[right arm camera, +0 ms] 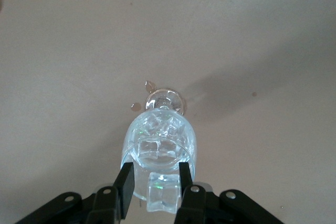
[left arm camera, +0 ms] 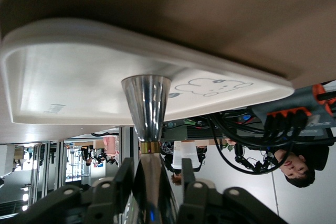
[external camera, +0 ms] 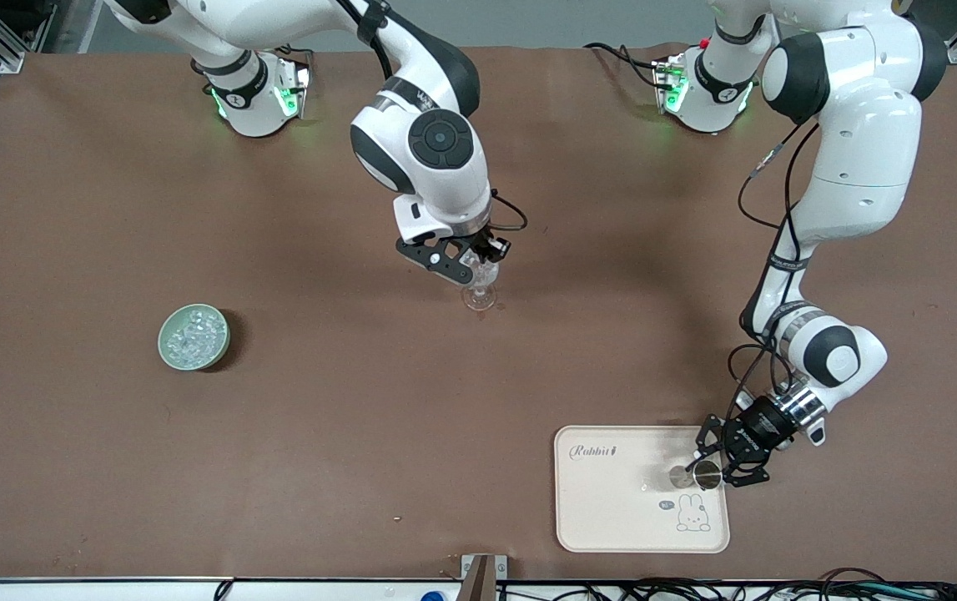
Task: Pour wine and add ice with both arms
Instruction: 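Drop the ice into the glass while the left gripper sets the jigger down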
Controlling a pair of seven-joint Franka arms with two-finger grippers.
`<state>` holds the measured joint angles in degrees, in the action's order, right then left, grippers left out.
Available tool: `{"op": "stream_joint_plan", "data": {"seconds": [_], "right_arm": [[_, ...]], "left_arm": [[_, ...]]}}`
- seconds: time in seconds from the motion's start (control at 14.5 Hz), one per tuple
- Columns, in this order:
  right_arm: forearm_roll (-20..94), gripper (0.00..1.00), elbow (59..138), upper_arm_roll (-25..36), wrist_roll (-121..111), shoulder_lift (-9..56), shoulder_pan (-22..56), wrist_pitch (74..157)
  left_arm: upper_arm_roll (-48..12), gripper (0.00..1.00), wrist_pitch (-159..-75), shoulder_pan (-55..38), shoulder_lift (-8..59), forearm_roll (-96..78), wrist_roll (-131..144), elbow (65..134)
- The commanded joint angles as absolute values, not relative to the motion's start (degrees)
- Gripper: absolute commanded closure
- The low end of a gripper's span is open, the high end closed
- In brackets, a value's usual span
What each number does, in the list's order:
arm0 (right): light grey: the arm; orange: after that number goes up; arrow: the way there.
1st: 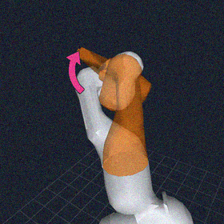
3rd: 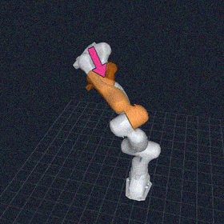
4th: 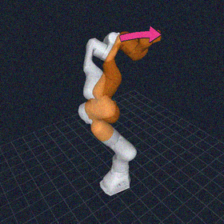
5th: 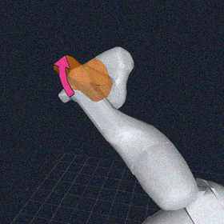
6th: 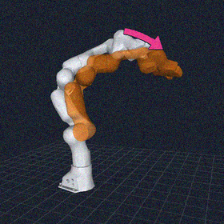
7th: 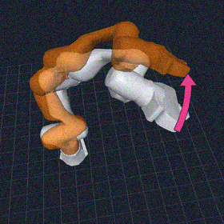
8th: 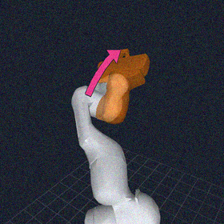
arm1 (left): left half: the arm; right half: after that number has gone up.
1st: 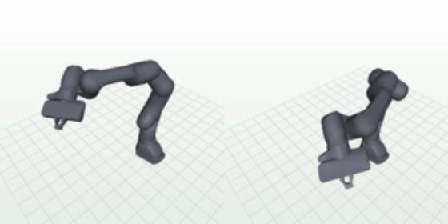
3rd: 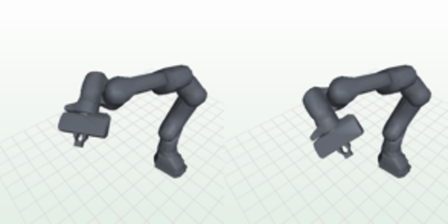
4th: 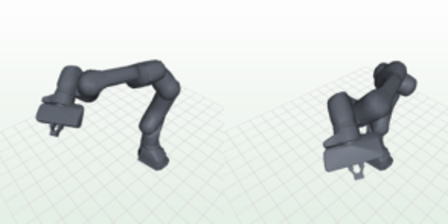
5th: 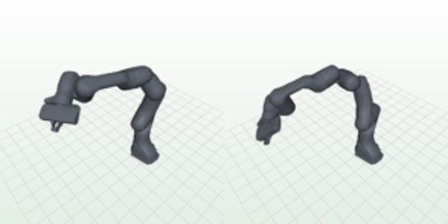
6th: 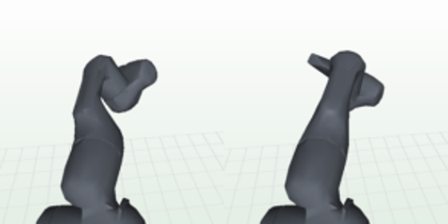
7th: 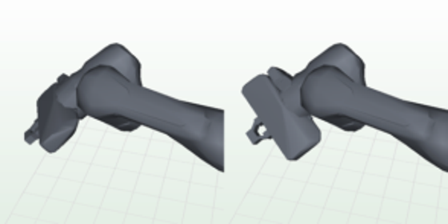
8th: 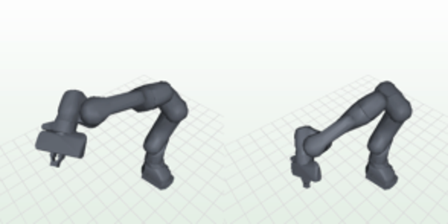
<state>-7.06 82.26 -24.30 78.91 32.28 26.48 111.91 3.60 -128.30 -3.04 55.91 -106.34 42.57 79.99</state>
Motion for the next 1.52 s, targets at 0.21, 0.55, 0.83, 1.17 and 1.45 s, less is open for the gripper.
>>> {"op": "stream_joint_plan", "data": {"seconds": [0.21,0.55,0.83,1.17,1.45], "right_arm": [[-8.35,0.49,82.09,-24.87,79.45,32.43,26.19,112.15],[-8.35,0.06,81.30,-24.87,79.63,32.00,25.32,111.80],[-16.07,0.00,80.60,-24.87,77.17,26.91,21.46,109.87],[-19.16,0.00,80.68,-24.00,59.65,16.28,11.54,99.43],[-18.28,0.00,80.60,-12.42,42.33,9.77,10.11,95.10]], "left_arm": [[5.70,0.00,-127.44,-1.58,53.45,-102.95,42.27,83.23],[10.28,0.00,-118.13,-1.58,49.84,-71.67,42.89,80.17],[10.29,0.00,-118.39,-2.81,48.16,-45.15,42.45,72.88],[10.55,0.00,-120.94,-3.52,45.97,-39.90,42.71,70.93],[10.63,0.00,-119.18,-2.90,40.26,-40.07,42.97,71.46]]}}
